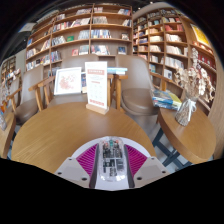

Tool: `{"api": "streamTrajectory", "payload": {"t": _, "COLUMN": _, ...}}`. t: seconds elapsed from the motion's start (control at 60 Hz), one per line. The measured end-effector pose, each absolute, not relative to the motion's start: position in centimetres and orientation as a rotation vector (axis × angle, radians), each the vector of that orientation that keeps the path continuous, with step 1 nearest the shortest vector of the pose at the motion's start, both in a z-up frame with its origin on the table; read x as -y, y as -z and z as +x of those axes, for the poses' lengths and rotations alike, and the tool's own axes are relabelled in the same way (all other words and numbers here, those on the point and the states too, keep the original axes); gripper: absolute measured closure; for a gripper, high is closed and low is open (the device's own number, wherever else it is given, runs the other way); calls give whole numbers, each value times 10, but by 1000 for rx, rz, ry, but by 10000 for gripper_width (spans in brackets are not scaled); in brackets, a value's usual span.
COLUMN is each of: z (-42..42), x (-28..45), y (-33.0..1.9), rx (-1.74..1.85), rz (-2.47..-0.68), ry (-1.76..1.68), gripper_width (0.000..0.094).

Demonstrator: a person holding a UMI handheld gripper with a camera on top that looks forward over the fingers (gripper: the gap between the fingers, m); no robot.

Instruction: Arrange mouse

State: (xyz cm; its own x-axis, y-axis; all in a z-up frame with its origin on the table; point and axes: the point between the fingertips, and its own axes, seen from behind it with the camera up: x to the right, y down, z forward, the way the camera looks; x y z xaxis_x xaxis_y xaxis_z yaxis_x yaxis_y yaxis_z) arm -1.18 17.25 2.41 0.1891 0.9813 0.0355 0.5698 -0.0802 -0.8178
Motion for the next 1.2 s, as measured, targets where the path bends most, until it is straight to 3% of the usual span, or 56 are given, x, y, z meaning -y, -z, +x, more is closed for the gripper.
{"api": "streamTrajectory", "payload": {"t": 0.117, "z": -8, "x": -177, "y": 4, "rx": 1488, "rz": -1773, "ry": -713, "gripper_width": 497}}
{"api": "streamTrajectory", "payload": {"t": 0.233, "z": -7, "x": -180, "y": 12, "rx": 1487, "rz": -1760, "ry": -726, "gripper_width": 408}}
{"api": "streamTrajectory", "payload": {"t": 0.267, "z": -5, "x": -180, "y": 10, "rx": 1489, "rz": -1754, "ry": -712, "gripper_width": 339}}
{"api": "streamTrajectory", "payload": {"t": 0.333, "z": 0, "x": -188, "y": 5, "rx": 1470, "rz": -1740, "ry": -671, "gripper_width": 71}}
{"api": "streamTrajectory", "payload": {"t": 0.5, "z": 40, "x": -170, "y": -45, "rx": 1453, "rz": -1715, "ry": -725, "gripper_width": 93}}
{"api": "streamTrajectory", "payload": {"t": 0.817, "z": 202, "x": -104, "y": -144, "rx": 1438, "rz": -1658, "ry": -775, "gripper_width": 92}}
{"api": "streamTrajectory", "payload": {"t": 0.967, "z": 266, "x": -77, "y": -160, "rx": 1439, "rz": -1619, "ry": -809, "gripper_width": 93}}
{"api": "streamTrajectory", "payload": {"t": 1.2, "z": 320, "x": -60, "y": -158, "rx": 1465, "rz": -1569, "ry": -803, "gripper_width": 83}}
